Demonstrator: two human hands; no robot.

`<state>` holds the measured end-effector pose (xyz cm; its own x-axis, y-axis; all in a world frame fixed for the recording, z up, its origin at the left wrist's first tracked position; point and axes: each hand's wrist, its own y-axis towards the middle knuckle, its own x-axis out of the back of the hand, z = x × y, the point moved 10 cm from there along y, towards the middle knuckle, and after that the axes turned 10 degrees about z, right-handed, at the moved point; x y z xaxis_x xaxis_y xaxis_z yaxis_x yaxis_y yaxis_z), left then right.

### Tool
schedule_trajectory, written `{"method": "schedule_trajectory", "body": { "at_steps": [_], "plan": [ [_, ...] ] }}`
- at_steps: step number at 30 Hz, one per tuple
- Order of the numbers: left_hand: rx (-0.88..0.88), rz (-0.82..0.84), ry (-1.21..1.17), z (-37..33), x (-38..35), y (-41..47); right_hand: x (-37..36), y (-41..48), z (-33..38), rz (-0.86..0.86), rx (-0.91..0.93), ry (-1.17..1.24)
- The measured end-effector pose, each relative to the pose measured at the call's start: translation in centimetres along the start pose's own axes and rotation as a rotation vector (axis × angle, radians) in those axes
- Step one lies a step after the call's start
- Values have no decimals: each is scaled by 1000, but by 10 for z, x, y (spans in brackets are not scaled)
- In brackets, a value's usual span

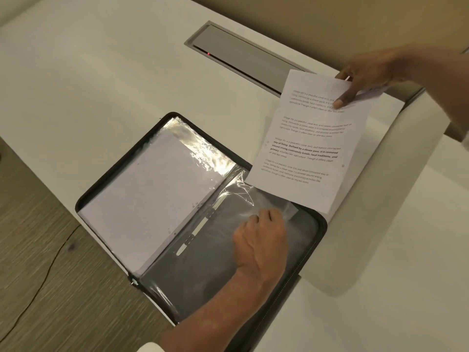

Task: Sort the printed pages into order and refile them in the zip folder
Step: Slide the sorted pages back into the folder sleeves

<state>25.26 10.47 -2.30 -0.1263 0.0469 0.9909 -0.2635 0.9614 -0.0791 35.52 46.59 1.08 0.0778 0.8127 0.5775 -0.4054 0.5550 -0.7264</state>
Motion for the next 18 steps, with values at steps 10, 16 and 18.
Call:
{"method": "schedule_trajectory", "body": {
  "at_steps": [10, 16, 18],
  "plan": [
    [-158, 10, -112, 0, -10, -11, -22, 48, 9, -8, 59, 53],
    [-297, 341, -93, -4, -63, -15, -25, 58, 7, 4, 79, 92],
    [-365, 347, -72, -10, -69, -23, -26, 60, 6, 9, 86, 90]
  ]
}}
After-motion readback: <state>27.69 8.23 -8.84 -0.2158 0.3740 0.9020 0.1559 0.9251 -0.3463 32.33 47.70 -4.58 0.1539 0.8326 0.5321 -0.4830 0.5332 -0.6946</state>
